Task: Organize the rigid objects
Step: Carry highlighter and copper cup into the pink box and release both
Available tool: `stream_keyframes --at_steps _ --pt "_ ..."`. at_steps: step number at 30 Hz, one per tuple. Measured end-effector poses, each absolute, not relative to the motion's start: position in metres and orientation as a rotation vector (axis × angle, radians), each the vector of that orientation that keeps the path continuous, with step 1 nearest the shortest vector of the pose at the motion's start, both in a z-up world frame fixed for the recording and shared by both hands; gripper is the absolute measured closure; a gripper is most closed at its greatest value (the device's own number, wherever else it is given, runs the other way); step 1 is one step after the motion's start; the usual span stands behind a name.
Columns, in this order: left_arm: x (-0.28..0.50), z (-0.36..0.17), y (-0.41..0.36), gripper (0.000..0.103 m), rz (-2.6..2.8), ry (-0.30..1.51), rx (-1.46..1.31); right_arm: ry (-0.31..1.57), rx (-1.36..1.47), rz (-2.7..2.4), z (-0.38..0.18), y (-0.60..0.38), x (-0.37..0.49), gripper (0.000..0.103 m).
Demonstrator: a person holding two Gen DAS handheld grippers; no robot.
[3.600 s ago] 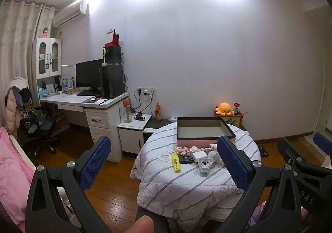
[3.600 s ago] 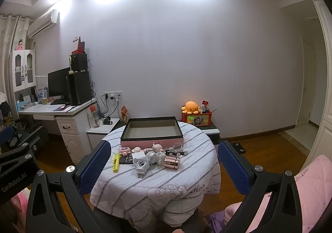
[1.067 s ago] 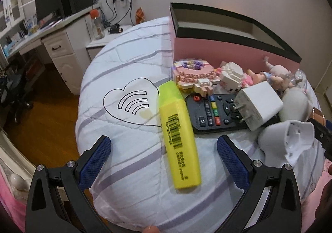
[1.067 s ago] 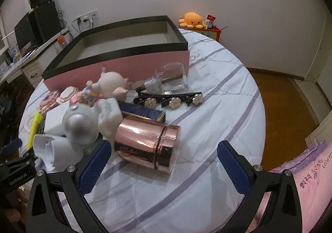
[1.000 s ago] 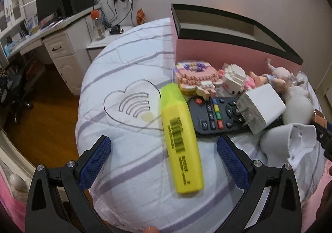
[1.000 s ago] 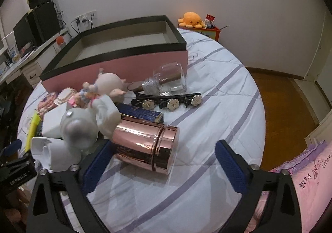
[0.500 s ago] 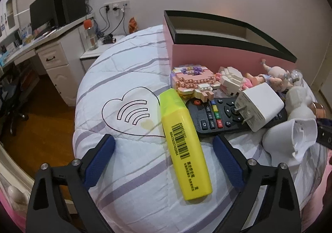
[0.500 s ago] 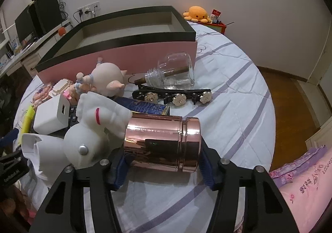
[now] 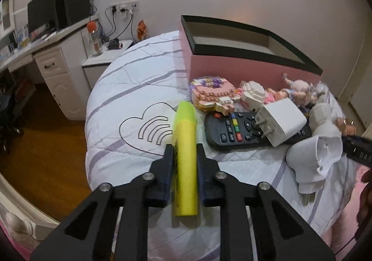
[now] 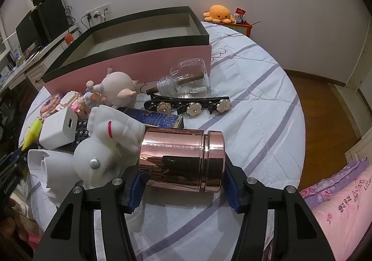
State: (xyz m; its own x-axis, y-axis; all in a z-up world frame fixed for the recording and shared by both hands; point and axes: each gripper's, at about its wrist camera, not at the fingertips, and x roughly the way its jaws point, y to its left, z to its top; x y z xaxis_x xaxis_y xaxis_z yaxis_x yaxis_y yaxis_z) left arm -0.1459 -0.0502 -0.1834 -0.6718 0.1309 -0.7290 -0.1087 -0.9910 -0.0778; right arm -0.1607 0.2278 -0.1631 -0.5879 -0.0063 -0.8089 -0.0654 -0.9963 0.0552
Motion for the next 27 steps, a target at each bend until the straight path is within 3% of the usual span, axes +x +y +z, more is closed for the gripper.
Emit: stream_keyframes --at_steps 14,20,27 --pt "-0.136 -0.165 -0.05 0.088 2.764 -0.068 -1.16 0.165 -1.381 2.779 -0.149 0.236 -0.151 0.045" --pt "-0.139 -0.125 -0.044 0.088 2.779 -0.078 -1.064 0.17 -1.311 2.848 -0.116 0.235 -0.153 0.045" --pt "-0.188 -0.074 -0.015 0.088 2.762 -0.066 -0.938 0.082 -1.193 3.015 -0.057 0.21 -0.212 0.045"
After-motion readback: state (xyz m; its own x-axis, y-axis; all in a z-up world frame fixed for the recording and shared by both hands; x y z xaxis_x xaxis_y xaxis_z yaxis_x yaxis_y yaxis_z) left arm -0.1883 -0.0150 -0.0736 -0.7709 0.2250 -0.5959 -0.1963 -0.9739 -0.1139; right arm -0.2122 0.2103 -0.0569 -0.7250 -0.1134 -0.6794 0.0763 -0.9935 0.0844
